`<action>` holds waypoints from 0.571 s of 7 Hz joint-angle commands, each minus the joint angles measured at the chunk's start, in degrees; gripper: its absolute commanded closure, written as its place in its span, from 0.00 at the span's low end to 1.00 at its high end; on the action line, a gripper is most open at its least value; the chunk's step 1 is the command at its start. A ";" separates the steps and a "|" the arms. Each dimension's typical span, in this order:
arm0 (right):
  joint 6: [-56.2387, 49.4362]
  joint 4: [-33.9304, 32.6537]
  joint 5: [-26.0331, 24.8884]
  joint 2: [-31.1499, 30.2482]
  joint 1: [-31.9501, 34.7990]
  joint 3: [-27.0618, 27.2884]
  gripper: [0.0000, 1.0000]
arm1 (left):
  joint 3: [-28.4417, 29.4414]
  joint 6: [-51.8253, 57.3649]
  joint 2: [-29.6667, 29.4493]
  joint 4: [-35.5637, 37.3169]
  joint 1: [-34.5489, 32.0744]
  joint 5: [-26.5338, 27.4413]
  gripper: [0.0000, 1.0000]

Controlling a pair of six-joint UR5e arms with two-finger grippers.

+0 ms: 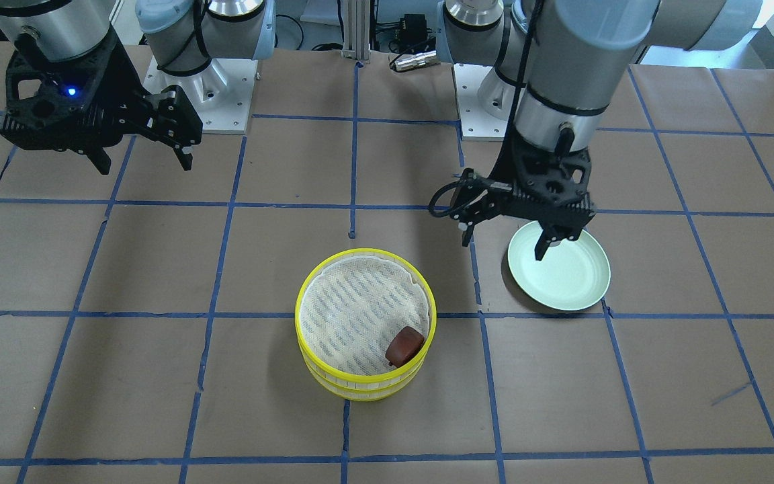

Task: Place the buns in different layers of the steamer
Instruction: 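Open the left gripper and withdraw it from the steamer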

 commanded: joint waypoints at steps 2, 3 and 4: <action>0.00 0.09 -0.06 0.07 0.03 0.04 0.00 | 2.79 1.07 7.40 -17.39 5.04 0.37 0.00; 0.00 0.09 -0.06 0.07 0.03 0.04 0.00 | 3.07 1.42 8.37 -21.20 5.58 0.46 0.00; 0.00 -0.08 0.03 0.07 0.12 0.04 0.00 | 2.73 2.29 7.77 -20.89 7.32 -0.23 0.00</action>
